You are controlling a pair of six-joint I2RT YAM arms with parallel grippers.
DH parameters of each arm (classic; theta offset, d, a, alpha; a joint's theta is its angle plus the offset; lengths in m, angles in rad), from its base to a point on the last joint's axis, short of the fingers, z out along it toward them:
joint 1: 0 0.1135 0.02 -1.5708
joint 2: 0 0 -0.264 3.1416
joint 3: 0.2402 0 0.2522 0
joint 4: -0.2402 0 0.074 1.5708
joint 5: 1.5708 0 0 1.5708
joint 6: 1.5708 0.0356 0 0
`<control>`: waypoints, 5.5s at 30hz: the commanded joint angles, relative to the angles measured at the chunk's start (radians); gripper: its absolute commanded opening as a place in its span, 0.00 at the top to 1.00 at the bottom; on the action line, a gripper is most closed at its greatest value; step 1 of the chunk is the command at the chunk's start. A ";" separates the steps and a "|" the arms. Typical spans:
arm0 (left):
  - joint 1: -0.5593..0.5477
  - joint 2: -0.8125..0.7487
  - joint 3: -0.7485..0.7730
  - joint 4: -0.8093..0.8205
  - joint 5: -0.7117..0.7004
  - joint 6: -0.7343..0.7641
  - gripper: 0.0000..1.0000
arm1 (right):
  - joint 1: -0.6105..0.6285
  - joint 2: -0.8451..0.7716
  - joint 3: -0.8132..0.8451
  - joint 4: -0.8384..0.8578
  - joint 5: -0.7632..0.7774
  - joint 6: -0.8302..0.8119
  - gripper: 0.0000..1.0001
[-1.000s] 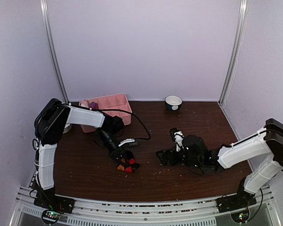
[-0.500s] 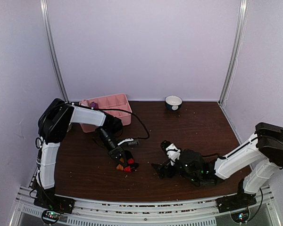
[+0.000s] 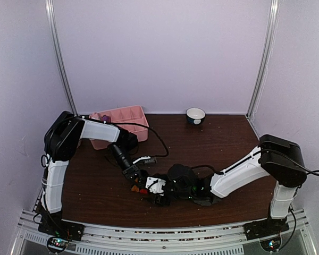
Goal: Roll the socks
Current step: Roll the sock at the center of the board.
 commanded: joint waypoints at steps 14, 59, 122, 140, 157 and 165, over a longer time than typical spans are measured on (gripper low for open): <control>0.003 0.040 0.001 -0.016 -0.077 0.046 1.00 | -0.038 0.174 0.170 -0.255 -0.011 -0.155 0.65; 0.159 -0.644 -0.281 0.352 -0.421 0.026 0.02 | -0.143 0.273 0.233 -0.539 -0.584 0.715 1.00; -0.242 -0.250 -0.216 0.202 -0.394 0.141 0.75 | -0.310 0.293 -0.091 0.100 -0.465 1.470 1.00; -0.244 -0.274 -0.250 0.264 -0.564 0.171 0.50 | -0.310 0.316 -0.039 0.064 -0.533 1.422 1.00; -0.234 -0.156 -0.174 0.152 -0.536 0.118 1.00 | -0.316 0.223 -0.079 0.154 -0.532 1.265 0.71; -0.190 -0.043 -0.089 0.026 -0.397 0.109 0.99 | -0.314 0.065 -0.203 0.140 -0.390 1.090 0.67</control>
